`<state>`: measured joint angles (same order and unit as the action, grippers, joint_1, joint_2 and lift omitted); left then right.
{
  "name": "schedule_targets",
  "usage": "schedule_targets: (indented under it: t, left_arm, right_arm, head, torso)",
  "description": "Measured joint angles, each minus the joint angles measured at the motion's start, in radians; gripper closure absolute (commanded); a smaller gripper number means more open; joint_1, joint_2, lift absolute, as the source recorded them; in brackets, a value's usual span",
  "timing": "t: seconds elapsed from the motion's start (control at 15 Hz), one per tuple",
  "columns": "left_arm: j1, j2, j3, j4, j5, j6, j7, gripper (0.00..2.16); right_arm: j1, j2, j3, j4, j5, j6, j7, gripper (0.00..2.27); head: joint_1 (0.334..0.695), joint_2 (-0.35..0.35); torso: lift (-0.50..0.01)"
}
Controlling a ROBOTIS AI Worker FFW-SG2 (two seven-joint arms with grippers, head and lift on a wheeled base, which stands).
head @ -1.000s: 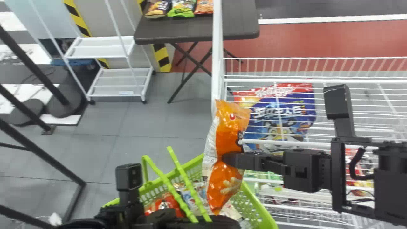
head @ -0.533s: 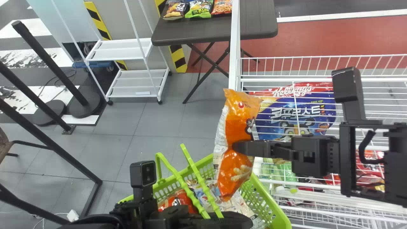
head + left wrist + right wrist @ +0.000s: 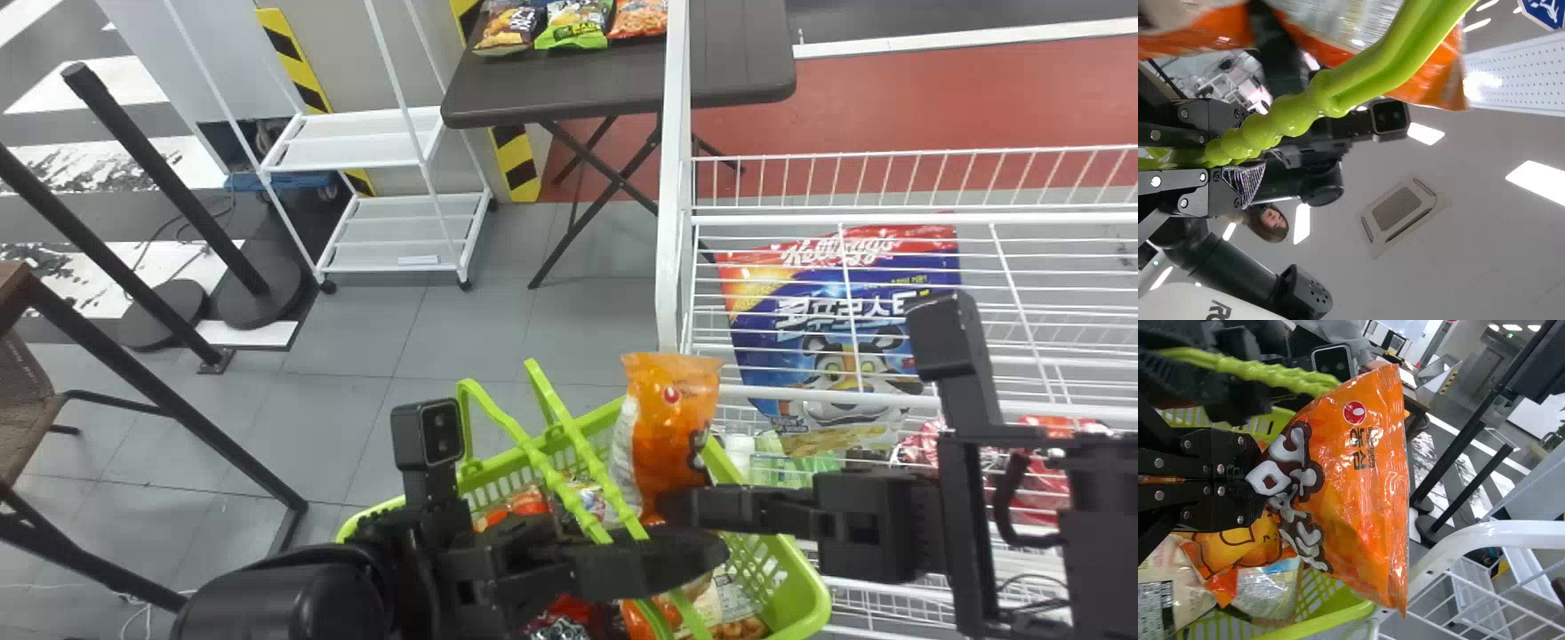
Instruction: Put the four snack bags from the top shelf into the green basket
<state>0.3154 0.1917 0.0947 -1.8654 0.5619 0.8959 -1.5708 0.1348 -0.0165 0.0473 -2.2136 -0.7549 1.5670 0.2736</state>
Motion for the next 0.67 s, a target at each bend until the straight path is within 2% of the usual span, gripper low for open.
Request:
schedule_targets:
  t: [0.07, 0.13, 0.2, 0.47, 0.67]
  left_arm:
    - [-0.006, 0.0, 0.001, 0.001, 0.005, 0.001, 0.0, 2.15]
    - [-0.01, 0.0, 0.002, 0.001, 0.009, 0.003, 0.0, 2.15]
    - [-0.011, 0.0, 0.002, 0.002, 0.011, 0.005, 0.0, 2.15]
    - [-0.008, -0.001, 0.013, 0.005, 0.027, 0.005, 0.0, 2.15]
    - [0.002, 0.001, 0.03, 0.016, 0.039, 0.005, 0.0, 2.15]
  right_arm:
    - [0.003, -0.003, 0.001, 0.005, 0.001, 0.0, 0.0, 1.44]
    - [0.005, -0.007, 0.003, 0.012, 0.001, 0.0, 0.002, 0.52]
    - [0.006, -0.01, 0.005, 0.015, 0.001, 0.0, 0.004, 0.0]
    - [0.01, -0.021, -0.004, 0.002, -0.017, 0.0, 0.017, 0.03]
    - [0.013, -0.025, -0.054, -0.037, -0.083, 0.0, 0.021, 0.04]
  head:
    - [0.695, 0.228]
    - [0.695, 0.227]
    - [0.695, 0.228]
    - [0.695, 0.231]
    - [0.695, 0.23]
  torso:
    - [0.0]
    - [0.0]
    - [0.0]
    - [0.0]
    - [0.0]
